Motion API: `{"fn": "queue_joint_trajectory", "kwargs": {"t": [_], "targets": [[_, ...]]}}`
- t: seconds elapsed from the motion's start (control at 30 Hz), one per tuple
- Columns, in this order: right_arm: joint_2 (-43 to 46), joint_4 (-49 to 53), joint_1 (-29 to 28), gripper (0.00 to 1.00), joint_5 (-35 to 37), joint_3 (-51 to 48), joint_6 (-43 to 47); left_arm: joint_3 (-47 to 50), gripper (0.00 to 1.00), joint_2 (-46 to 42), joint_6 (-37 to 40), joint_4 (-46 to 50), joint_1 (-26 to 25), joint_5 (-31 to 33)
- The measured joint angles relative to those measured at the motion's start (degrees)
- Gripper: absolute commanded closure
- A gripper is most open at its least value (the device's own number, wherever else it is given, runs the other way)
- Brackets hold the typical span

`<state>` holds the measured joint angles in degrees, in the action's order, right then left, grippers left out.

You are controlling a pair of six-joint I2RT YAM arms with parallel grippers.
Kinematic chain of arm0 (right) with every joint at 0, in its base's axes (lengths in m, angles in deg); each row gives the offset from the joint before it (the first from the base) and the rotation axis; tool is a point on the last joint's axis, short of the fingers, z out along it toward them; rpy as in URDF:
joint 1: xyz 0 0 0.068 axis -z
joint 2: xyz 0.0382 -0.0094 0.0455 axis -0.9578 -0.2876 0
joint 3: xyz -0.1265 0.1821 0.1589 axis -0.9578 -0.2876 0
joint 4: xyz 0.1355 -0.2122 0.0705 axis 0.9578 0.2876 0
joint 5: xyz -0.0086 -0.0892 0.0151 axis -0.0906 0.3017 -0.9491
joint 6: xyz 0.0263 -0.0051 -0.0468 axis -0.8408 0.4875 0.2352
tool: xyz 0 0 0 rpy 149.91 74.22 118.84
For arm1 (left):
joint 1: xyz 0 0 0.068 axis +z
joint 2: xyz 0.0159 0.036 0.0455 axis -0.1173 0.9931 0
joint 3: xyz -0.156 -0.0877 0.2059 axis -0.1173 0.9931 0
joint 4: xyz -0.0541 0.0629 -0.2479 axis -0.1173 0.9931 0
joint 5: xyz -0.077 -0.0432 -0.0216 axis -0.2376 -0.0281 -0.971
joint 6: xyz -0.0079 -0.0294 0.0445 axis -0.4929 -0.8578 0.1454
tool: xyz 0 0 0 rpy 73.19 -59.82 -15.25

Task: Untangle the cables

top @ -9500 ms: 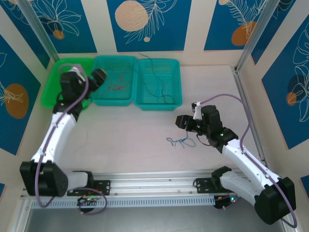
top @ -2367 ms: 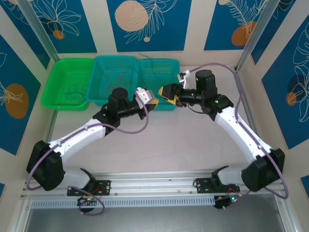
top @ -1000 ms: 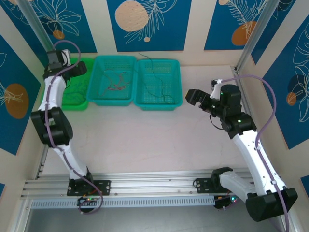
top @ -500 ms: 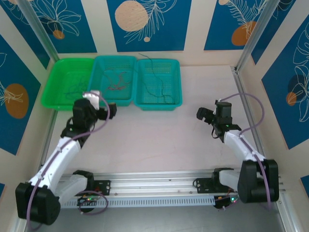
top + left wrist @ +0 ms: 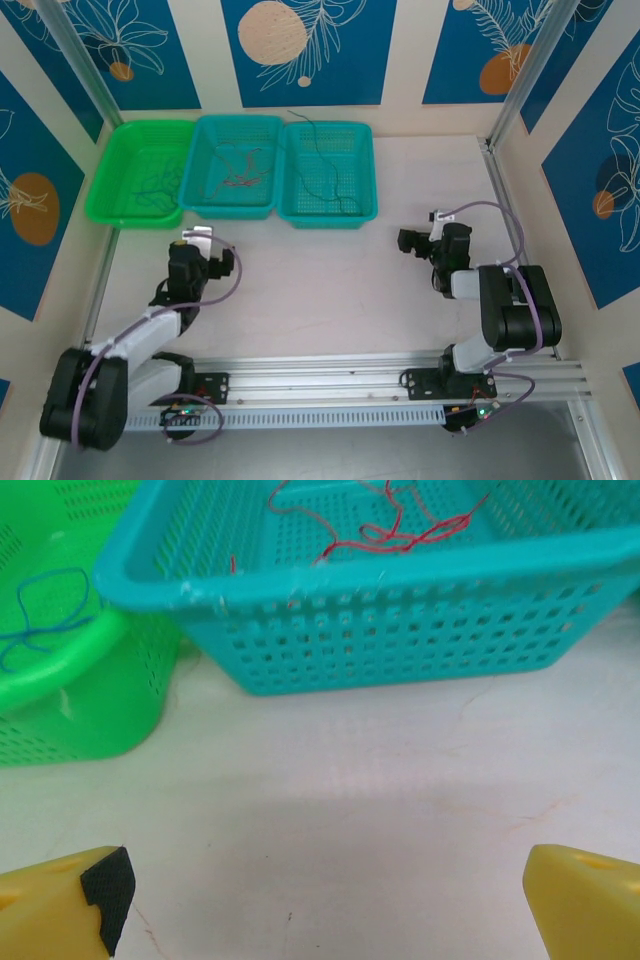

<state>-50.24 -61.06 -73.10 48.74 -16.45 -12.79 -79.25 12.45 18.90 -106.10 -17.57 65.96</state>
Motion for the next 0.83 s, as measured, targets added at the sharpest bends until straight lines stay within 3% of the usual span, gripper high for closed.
{"fn": "queue_joint_trajectory", "kwargs": {"t": [0.3, 0.83], "targets": [[0.0, -3.7, -0.4, 0.01, -0.7, 0.1, 1.0, -4.0, 0.0, 24.4, 2.3, -18.5, 4.4, -4.5], [0.0, -4.0, -0.4, 0.01, -1.1, 0.1, 1.0, -5.0, 0.0, 25.0, 2.1, -21.0, 5.7, -5.9]]}}
